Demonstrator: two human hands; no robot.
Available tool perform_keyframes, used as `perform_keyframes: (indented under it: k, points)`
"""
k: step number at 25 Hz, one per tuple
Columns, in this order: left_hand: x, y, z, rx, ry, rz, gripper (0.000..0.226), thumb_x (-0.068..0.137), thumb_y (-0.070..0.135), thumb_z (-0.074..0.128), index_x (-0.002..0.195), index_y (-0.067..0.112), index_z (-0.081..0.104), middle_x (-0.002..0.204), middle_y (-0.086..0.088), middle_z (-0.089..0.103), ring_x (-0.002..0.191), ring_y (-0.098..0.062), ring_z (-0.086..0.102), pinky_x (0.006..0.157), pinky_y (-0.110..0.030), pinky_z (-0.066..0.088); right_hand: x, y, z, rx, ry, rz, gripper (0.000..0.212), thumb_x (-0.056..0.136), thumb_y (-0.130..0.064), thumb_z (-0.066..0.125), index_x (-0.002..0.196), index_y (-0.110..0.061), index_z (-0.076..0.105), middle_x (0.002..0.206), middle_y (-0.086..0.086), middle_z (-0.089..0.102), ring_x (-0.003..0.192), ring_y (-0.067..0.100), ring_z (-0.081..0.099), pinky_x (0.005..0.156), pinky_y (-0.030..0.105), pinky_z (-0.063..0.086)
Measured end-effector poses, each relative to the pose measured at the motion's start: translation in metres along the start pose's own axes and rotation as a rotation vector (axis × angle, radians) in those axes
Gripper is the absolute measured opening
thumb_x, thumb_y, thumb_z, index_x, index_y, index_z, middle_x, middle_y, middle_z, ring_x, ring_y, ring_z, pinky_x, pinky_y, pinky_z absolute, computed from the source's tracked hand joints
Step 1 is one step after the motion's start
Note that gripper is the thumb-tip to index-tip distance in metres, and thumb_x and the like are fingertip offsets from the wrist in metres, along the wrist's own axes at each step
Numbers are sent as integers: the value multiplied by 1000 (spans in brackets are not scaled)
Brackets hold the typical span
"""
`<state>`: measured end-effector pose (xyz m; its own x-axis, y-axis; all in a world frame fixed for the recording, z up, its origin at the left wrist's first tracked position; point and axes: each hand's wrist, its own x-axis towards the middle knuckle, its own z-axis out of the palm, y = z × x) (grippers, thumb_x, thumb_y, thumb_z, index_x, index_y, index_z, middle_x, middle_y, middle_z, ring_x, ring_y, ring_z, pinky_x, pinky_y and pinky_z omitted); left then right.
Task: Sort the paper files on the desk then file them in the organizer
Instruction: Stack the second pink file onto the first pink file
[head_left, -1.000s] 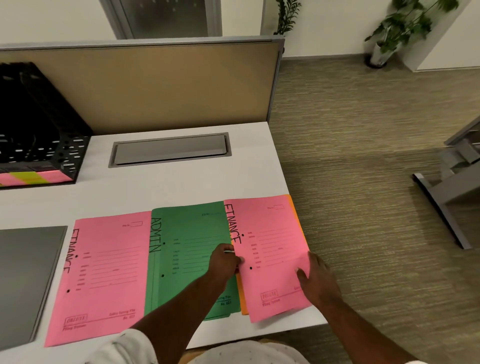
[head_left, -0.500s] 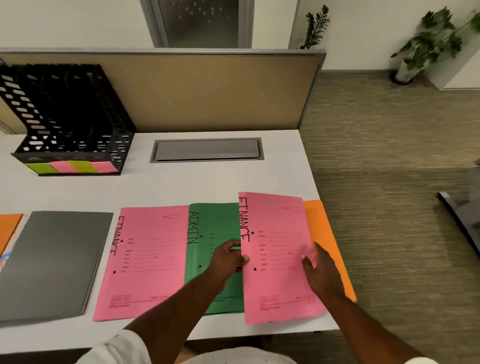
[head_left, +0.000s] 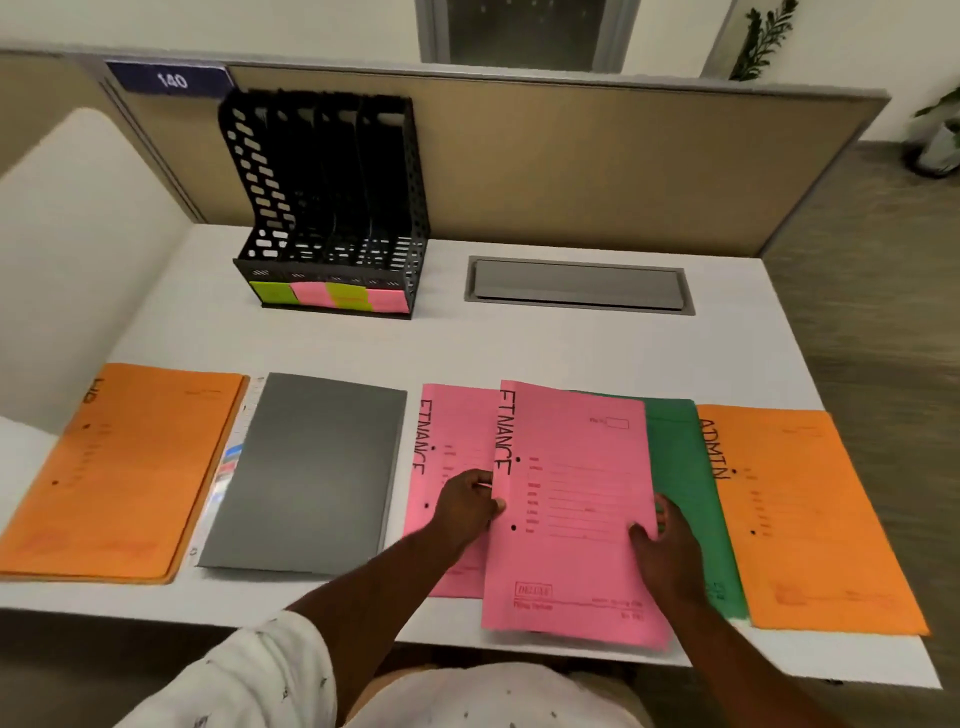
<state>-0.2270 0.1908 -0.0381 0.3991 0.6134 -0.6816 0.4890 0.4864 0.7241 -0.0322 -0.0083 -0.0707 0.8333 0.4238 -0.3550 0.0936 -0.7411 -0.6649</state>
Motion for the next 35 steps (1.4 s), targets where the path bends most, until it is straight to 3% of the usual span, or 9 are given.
perform_keyframes:
  k: [3, 6, 13, 18, 23, 26, 30, 33, 35]
  points:
    - [10, -13, -39, 94, 81, 23, 25, 87, -5, 66, 107, 9, 69, 99, -9, 75, 98, -32, 71, 90, -48, 59, -19, -27, 35, 6, -4, -39, 56, 90, -16, 70, 142, -16, 49, 135, 9, 61, 122, 31, 59, 104, 49, 49]
    - [21, -13, -68, 201, 186, 55, 31, 85, -2, 68, 114, 9, 70, 104, -7, 74, 95, -25, 68, 93, -33, 54, -22, -52, 60, -27, -18, -60, 60, 91, -14, 69, 146, -11, 45, 141, 13, 55, 129, 32, 53, 110, 48, 44]
    - [45, -8, -97, 418, 188, 23, 37, 77, 6, 70, 114, 10, 67, 112, -7, 72, 98, -25, 69, 83, -28, 54, -28, -91, 89, -205, -185, -9, 71, 94, -14, 66, 155, -7, 29, 153, 15, 41, 139, 33, 42, 114, 37, 33]
    - [51, -6, -105, 378, 178, -26, 30, 82, 4, 69, 110, 10, 61, 102, -4, 67, 87, -22, 65, 71, -28, 51, -32, -90, 109, -293, -321, 34, 80, 91, -28, 66, 157, -14, 23, 157, 12, 37, 138, 32, 46, 113, 47, 42]
    - [61, -9, -115, 315, 158, -83, 7, 85, 4, 70, 83, 11, 68, 97, -11, 74, 65, -12, 64, 53, -20, 47, -15, -68, 131, -358, -380, 38, 86, 82, -43, 64, 154, -19, 25, 156, 9, 38, 138, 32, 45, 108, 50, 47]
    - [62, -9, -119, 250, 164, -76, 10, 86, 3, 69, 86, 13, 68, 98, -12, 73, 72, -20, 66, 60, -24, 50, -16, -78, 127, -348, -399, 36, 77, 77, -46, 61, 145, -21, 37, 145, 6, 52, 128, 28, 55, 103, 47, 52]
    - [58, -6, -117, 237, 189, -9, 15, 90, 4, 63, 101, 14, 63, 106, -8, 71, 85, -24, 66, 70, -31, 53, -26, -104, 117, -356, -382, -9, 47, 89, -26, 64, 132, -19, 50, 129, 0, 63, 114, 24, 62, 98, 35, 52]
    - [54, -3, -108, 295, 185, 36, 19, 93, 6, 59, 110, 13, 58, 114, -5, 67, 99, -28, 67, 83, -39, 58, -26, -105, 116, -366, -342, -40, 44, 89, -26, 60, 132, -20, 49, 137, 2, 57, 119, 24, 59, 102, 42, 52]
    - [53, -3, -101, 336, 166, 56, 25, 93, 5, 57, 118, 10, 57, 122, -7, 67, 108, -32, 66, 90, -42, 57, -23, -102, 115, -411, -330, -82, 59, 90, -30, 57, 145, -15, 40, 156, 7, 39, 137, 27, 45, 112, 47, 43]
